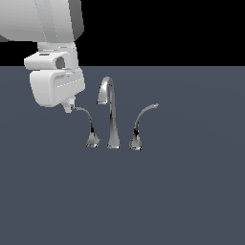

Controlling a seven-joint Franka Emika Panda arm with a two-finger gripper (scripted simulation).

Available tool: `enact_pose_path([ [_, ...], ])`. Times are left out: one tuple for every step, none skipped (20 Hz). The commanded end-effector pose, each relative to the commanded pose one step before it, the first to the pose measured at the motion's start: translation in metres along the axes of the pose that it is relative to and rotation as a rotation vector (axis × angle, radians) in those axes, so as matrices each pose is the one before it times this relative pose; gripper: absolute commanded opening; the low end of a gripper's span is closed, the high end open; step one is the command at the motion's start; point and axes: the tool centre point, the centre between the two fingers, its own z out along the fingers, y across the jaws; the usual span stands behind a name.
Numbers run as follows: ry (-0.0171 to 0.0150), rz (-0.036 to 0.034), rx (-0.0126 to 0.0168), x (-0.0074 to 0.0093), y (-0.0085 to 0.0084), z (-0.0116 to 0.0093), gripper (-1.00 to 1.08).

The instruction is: Turn on the faucet by rotating a designated handle.

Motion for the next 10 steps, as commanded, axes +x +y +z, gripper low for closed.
enact_pose_path([
  [0.00372,0.00731,-0.00137,0.01137,0.00310,-0.00045,-1.00],
  [0.00036,0.00088,-0.00022,0.00320,0.00146,-0.00002,-1.00],
  [0.00025,0.00062,-0.00015,0.00310,0.00152,-0.00007,-1.00],
  [0.00036,0.00088,-0.00022,0.00321,0.00146,-0.00002,-1.00],
  [0.00025,0.00062,-0.00016,0.00310,0.00152,-0.00007,-1.00],
  [0.00035,0.00088,-0.00022,0.00322,0.00146,-0.00002,-1.00],
  [0.00025,0.00062,-0.00016,0.00311,0.00152,-0.00007,-1.00],
  [0.00035,0.00088,-0.00023,0.00323,0.00146,-0.00002,-1.00],
  [0.00025,0.00062,-0.00016,0.00312,0.00152,-0.00008,-1.00],
  [0.00035,0.00088,-0.00023,0.00324,0.00146,-0.00003,-1.00],
])
